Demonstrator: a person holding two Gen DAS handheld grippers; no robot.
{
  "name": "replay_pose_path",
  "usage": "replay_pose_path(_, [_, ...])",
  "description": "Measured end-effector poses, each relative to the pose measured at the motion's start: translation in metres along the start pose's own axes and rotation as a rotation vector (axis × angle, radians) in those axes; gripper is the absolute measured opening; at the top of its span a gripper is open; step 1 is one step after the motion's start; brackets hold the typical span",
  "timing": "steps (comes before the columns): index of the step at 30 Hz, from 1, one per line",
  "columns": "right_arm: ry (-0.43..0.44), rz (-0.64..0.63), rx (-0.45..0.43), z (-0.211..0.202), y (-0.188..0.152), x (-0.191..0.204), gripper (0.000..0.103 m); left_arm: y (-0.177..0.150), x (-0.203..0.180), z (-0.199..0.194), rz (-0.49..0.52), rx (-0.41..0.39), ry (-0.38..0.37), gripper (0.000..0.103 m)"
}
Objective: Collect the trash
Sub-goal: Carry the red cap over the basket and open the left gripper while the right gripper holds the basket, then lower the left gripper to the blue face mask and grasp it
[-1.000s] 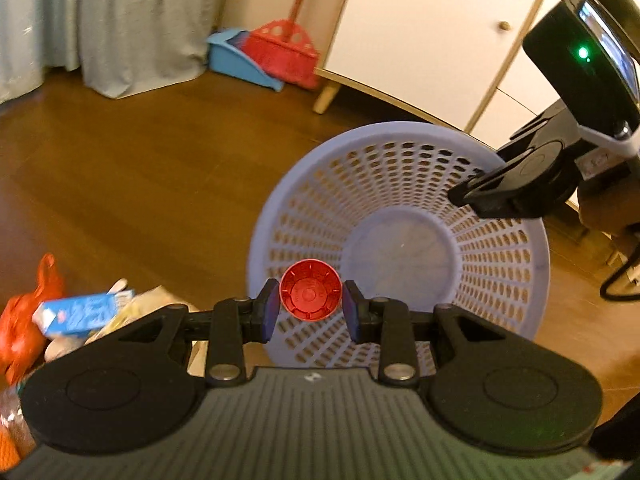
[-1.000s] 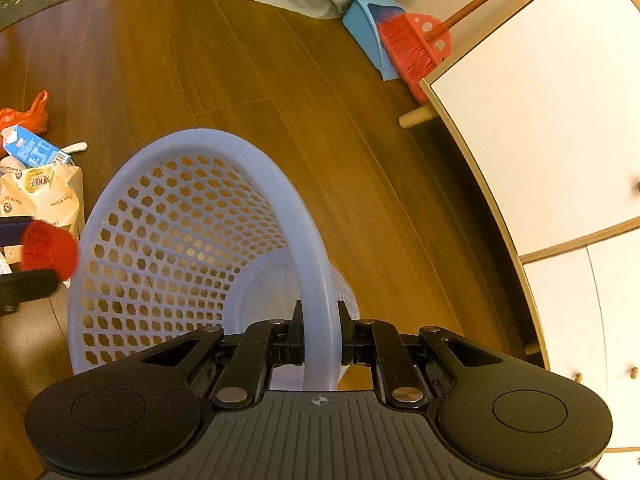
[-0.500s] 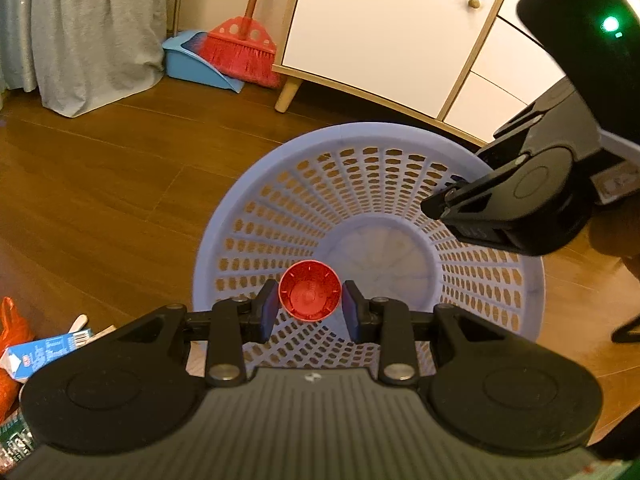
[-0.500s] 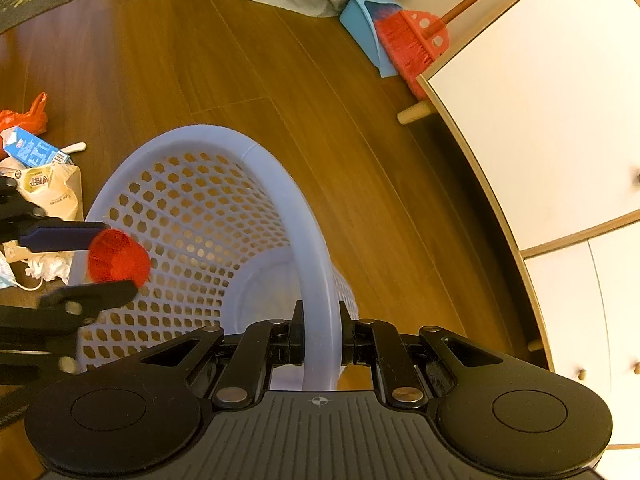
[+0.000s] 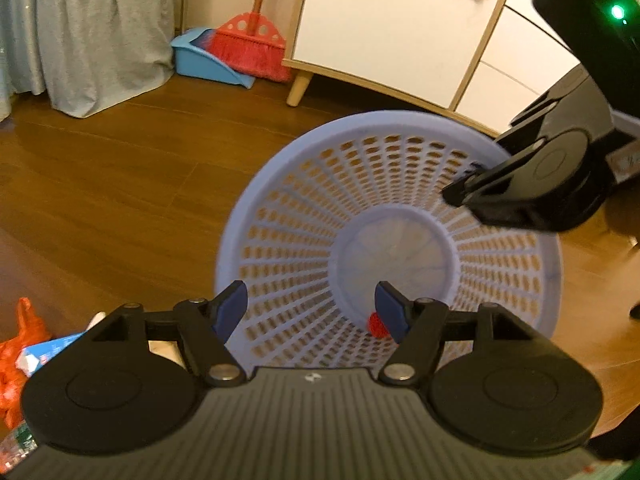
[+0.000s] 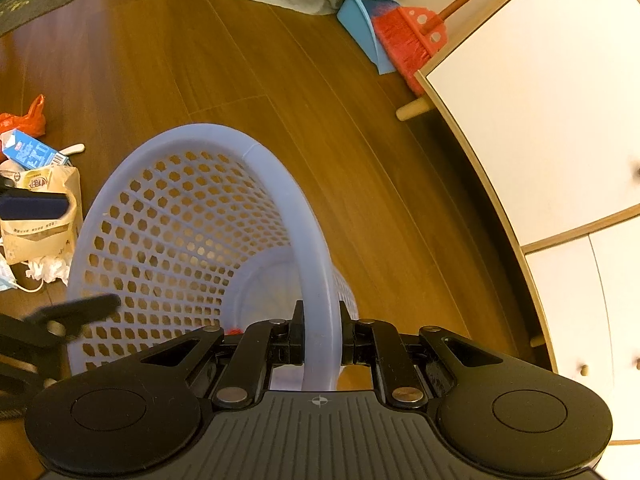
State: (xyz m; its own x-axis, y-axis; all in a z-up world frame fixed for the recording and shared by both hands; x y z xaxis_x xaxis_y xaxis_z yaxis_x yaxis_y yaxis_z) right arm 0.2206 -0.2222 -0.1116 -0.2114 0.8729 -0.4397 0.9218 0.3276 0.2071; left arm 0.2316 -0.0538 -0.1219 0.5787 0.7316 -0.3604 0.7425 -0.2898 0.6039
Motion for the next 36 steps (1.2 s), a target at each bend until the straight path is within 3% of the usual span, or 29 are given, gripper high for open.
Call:
replay_pose_path(8, [0.000, -0.006, 0.002, 0.000, 0.002, 0.002, 0.009, -0.022, 0.039, -0.016, 0.001, 0.030, 0.081, 0.066])
replay_pose_path(15, [0.001, -0.011, 0.005, 0.000, 0.002, 0.003, 0.009, -0.060, 0.091, -0.035, -0.035, 0.067, 0.181, 0.067])
replay_pose_path(25, [0.007, -0.016, 0.008, 0.002, 0.006, 0.001, 0.009, -0.126, 0.189, -0.053, -0.182, 0.107, 0.341, 0.068])
replay_pose_path(31, [0.004, -0.030, 0.010, 0.004, 0.008, 0.002, 0.009, -0.138, 0.211, -0.058, -0.228, 0.104, 0.344, 0.068])
replay_pose_path(36, [0.005, -0.031, 0.010, 0.004, 0.009, 0.003, 0.009, -0.166, 0.202, -0.049, -0.086, 0.156, 0.318, 0.068])
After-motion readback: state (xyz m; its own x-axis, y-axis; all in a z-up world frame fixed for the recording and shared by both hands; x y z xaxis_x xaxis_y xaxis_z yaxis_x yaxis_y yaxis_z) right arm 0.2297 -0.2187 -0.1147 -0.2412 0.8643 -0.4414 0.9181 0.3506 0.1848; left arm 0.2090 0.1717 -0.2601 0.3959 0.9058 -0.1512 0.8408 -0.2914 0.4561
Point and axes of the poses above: each gripper's, at about its wrist camera, not at the fingertips, and z roughly the way its jaws point, x to its left, y to its top, the point moved 4 cm from there along z, roughly the way its jaws point, and after that the axes turned 9 degrees about -z, right-handed, at the moved point
